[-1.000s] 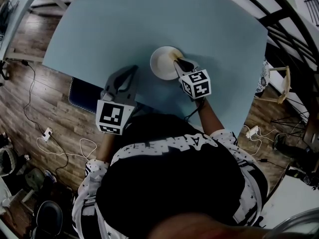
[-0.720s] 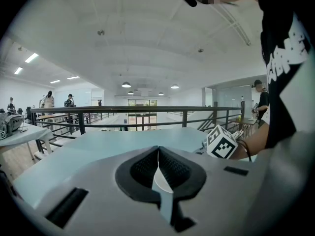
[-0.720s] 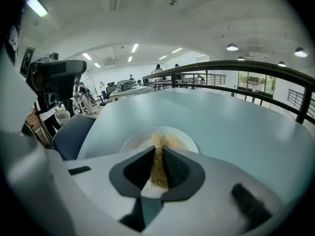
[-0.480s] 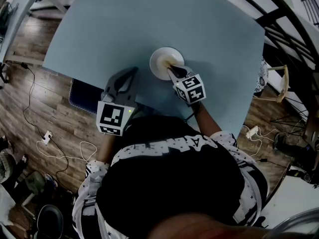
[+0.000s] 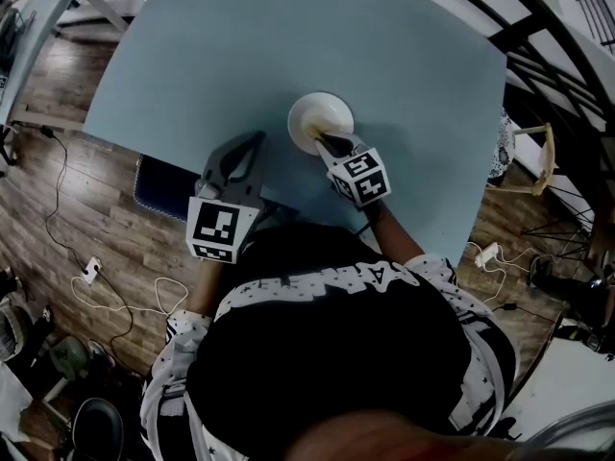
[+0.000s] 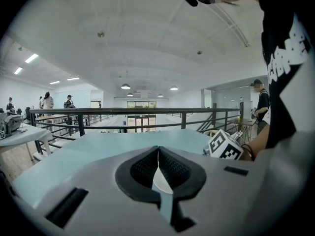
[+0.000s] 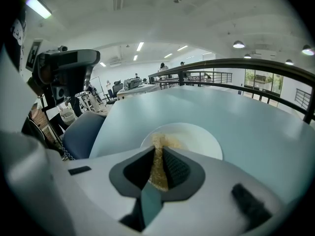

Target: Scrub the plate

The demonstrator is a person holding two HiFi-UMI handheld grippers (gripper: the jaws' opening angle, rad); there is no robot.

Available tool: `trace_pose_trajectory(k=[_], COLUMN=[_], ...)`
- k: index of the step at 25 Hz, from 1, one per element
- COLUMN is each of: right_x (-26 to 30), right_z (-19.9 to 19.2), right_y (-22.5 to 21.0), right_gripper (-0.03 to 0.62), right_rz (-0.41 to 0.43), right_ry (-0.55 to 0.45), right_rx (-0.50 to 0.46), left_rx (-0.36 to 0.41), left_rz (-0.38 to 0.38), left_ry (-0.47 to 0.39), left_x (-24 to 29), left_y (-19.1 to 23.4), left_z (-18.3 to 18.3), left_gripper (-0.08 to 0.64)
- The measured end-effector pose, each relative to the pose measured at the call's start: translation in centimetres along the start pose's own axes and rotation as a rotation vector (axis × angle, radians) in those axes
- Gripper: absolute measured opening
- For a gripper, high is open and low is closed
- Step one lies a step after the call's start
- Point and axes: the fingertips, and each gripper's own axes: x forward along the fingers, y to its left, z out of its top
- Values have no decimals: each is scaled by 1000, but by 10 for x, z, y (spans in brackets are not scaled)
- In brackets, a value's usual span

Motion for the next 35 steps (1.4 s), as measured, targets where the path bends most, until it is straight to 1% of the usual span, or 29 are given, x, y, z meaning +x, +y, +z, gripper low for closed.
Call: trace_pose_trajectory(k=[18,26,31,35], right_x=[3,2,4,3], right_z=[2,2,5,6], right_y=[19,27,31,33], right_gripper=[52,52,52,52], right_rz=[37,60,70,82], right_ry=[-17,-15,-40,-41], right_rx=[-18,-10,-11,-18], left_rx=[0,3,4,6], left_rz=[-7,-10,-10,-12], left_ry=[-6,-12,-11,-9], left_x=[1,1,0,1], left_y=[-2,-3,-3,-3], left_z=[2,5,3,5], left_gripper=[14,14,14,14])
